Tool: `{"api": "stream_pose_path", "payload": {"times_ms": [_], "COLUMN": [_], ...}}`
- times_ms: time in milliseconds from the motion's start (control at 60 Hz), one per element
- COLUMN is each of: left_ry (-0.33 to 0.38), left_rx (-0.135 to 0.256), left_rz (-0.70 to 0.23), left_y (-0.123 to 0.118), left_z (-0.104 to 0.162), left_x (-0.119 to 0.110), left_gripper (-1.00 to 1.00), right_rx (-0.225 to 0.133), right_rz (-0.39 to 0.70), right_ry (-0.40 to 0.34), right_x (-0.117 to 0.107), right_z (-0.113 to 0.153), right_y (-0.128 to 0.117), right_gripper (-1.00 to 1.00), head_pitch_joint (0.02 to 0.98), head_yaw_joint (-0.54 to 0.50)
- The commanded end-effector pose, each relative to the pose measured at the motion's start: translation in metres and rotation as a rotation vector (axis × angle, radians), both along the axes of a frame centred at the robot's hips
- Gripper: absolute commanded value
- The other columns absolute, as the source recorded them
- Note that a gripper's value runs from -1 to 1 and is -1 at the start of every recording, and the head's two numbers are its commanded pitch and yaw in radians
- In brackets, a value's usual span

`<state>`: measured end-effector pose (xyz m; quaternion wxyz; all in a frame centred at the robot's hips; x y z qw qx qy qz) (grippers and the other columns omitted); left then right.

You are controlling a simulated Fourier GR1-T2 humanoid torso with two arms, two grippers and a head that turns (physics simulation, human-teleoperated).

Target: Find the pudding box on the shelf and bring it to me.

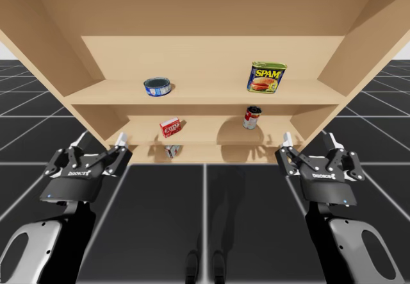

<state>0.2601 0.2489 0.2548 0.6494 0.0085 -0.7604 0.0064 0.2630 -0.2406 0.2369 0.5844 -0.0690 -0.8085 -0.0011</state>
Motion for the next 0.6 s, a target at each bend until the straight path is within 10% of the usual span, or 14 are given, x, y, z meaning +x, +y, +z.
{"api": "stream_pose_path", "payload": {"times_ms": [17, 600], "left_ry": [0.017, 0.179], "left_rx": [-0.016, -0.01], "left_rz": [-0.013, -0.093], "left_y": [-0.013, -0.032], "left_z": [0.012, -0.048], "left_x": [-0.018, -0.055], "left_gripper": [-1.0, -1.0], "right_rx": [0.009, 0.023], "right_rz": [-0.004, -0.006], "right_ry": [0.004, 0.012], "right_x": [0.0, 0.002], "right_z": [-0.001, -0.005], "right_y": [-0.003, -0.005], "right_gripper": [-1.0, -1.0], "head_pitch_joint": [0.722, 0.721], "head_yaw_joint": [0.2, 0.2]}}
